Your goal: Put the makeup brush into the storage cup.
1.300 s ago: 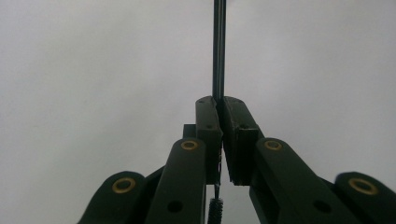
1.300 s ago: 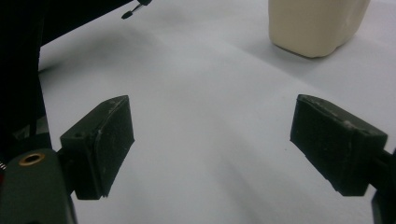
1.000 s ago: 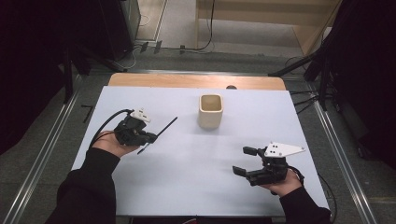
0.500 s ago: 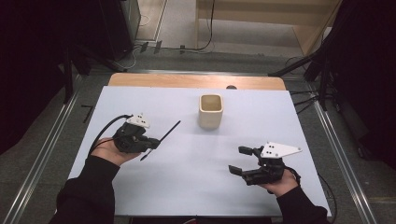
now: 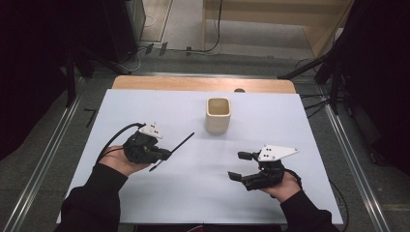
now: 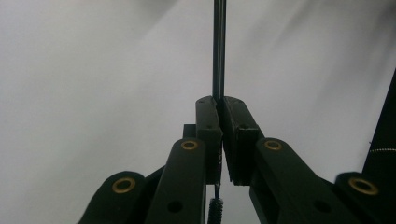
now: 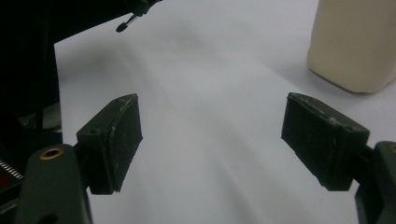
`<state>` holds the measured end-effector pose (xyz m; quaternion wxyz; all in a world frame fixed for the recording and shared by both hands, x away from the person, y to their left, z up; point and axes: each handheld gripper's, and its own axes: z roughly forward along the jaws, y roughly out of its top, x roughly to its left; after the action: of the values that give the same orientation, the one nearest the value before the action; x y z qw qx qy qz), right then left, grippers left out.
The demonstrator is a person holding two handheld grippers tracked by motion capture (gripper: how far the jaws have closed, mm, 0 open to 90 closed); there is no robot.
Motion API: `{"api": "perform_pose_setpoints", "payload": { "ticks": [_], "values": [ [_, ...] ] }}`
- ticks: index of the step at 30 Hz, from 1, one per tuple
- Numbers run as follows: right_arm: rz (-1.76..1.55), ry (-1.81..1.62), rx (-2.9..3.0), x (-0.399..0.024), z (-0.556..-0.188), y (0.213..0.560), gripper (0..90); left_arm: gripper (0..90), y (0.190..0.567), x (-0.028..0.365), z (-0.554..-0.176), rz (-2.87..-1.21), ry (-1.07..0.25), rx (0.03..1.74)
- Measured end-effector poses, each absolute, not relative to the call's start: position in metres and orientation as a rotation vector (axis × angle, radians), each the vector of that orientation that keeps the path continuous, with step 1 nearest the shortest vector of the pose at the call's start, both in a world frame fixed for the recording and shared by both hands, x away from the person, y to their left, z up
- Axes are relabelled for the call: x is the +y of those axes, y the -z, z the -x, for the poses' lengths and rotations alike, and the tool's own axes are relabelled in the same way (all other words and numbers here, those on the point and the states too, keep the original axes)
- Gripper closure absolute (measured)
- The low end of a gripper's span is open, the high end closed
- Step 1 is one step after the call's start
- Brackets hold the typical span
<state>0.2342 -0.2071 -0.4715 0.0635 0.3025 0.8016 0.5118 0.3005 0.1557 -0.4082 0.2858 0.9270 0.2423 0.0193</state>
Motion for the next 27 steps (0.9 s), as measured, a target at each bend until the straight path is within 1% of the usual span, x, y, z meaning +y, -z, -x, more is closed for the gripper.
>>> {"api": "perform_pose_setpoints", "payload": {
  "ticks": [5, 10, 17, 18, 19, 23, 27],
  "values": [
    [-0.919, -1.530, 2.434, -0.205, -0.244, 0.471, 19.5, 85.9, 0.408, 0.146, -0.298, -2.510, -0.050, 0.608],
    [-0.833, -1.483, 2.460, -0.205, -0.244, 0.466, 20.9, 85.9, 0.409, 0.134, -0.296, -2.568, -0.091, 0.561],
    [-0.825, -1.564, 2.459, -0.212, -0.249, 0.465, 20.0, 85.9, 0.414, 0.123, -0.296, -2.611, -0.028, 0.536],
    [-0.822, -1.565, 2.470, -0.210, -0.249, 0.465, 19.6, 85.9, 0.415, 0.121, -0.295, -2.623, -0.050, 0.523],
    [-0.810, -1.561, 2.479, -0.209, -0.249, 0.465, 19.5, 86.0, 0.416, 0.119, -0.294, -2.644, -0.028, 0.516],
    [-0.747, -1.541, 2.515, -0.202, -0.250, 0.464, 19.5, 86.0, 0.415, 0.112, -0.289, -2.677, -0.039, 0.468],
    [-0.709, -1.520, 2.540, -0.199, -0.251, 0.463, 19.7, 85.9, 0.416, 0.105, -0.288, -2.708, -0.006, 0.427]
  ]
}}
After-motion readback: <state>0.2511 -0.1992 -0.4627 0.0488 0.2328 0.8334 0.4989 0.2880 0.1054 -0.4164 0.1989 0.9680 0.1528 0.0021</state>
